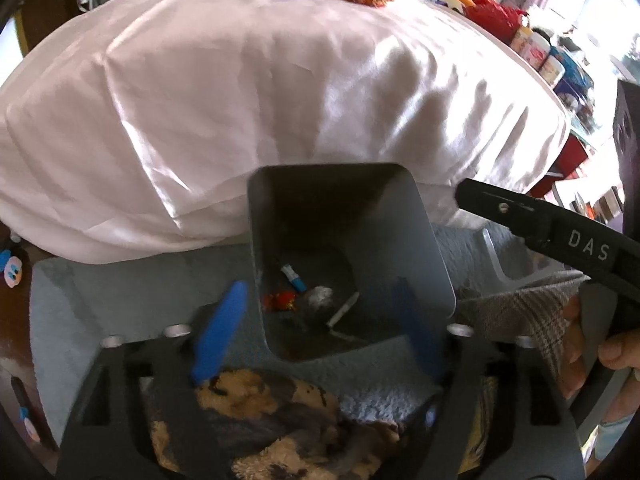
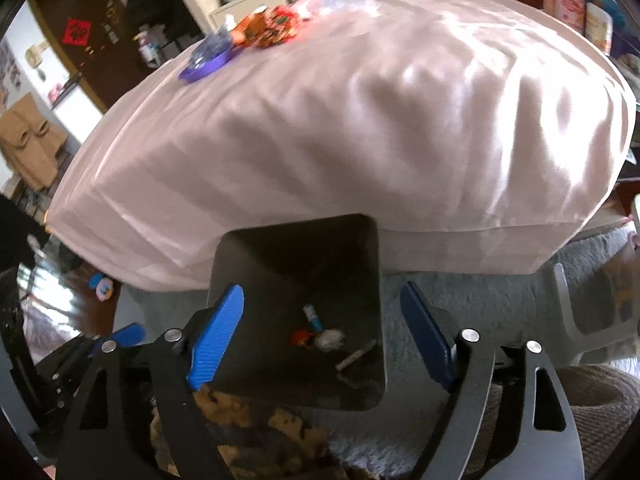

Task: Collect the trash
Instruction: 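Grasp the clear wrapper on the purple plate with the left gripper while the right grasps the red-gold candy wrapper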

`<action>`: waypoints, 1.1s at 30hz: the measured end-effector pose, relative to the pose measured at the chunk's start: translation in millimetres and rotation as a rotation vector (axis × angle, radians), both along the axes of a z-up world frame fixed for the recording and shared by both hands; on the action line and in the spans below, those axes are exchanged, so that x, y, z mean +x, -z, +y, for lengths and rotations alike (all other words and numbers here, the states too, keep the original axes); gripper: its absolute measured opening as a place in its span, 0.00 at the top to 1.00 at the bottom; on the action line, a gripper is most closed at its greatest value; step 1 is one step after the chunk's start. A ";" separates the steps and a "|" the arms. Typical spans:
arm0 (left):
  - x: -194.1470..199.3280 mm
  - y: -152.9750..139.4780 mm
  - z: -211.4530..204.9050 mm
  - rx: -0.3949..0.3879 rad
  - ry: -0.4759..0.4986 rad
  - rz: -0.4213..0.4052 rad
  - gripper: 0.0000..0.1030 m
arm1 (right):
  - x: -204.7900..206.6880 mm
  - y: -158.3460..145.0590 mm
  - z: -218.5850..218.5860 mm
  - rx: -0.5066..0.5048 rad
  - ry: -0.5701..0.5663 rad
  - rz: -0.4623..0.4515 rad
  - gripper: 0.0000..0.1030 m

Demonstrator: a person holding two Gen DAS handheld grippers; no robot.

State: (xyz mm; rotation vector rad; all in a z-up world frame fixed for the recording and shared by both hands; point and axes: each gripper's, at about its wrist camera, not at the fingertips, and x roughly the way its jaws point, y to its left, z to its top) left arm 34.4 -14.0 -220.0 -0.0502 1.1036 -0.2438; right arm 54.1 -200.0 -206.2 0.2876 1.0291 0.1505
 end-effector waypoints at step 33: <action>105.6 -96.7 24.1 0.078 -0.081 -0.240 0.08 | 116.2 -95.5 -12.7 -0.053 -0.012 -0.259 0.23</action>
